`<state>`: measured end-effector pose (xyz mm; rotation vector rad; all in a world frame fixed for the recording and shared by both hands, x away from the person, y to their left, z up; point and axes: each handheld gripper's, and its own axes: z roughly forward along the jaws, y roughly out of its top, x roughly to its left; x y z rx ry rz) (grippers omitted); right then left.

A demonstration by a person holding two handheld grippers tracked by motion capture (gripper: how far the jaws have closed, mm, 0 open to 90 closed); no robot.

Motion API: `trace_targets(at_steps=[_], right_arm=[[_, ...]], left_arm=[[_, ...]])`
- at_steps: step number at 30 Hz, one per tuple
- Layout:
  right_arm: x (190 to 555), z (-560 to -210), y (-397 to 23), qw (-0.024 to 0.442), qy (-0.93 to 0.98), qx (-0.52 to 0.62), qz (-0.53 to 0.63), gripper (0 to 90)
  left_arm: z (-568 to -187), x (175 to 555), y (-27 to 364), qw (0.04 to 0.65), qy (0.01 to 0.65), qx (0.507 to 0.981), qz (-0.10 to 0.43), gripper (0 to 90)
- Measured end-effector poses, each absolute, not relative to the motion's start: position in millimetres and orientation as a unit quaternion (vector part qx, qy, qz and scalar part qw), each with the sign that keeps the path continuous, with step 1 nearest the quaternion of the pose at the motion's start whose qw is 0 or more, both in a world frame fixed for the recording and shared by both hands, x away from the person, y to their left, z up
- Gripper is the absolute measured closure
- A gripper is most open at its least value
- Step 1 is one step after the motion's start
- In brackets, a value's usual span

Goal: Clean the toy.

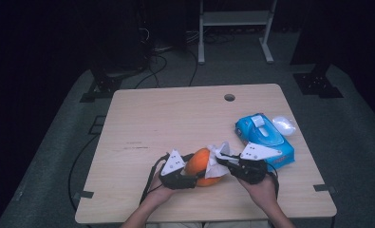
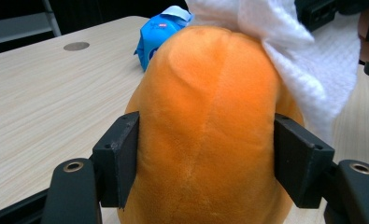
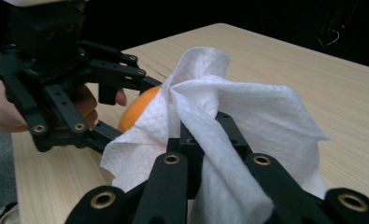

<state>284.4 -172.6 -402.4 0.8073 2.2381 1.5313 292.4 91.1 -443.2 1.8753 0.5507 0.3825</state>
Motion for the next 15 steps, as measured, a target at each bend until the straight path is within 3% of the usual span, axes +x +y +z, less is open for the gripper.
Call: trace_targets(at_steps=[7,15], right_arm=[[300,-419,-191,0.148,0.775,0.33,0.518,82.8],[279,-399,-163,0.161,0.786,0.265,0.534,82.8]], left_arm=[[-443,293,90,0.545,0.233,0.789,0.161,31.6],[-441,290,85,0.542,0.236,0.789,0.165,38.3]])
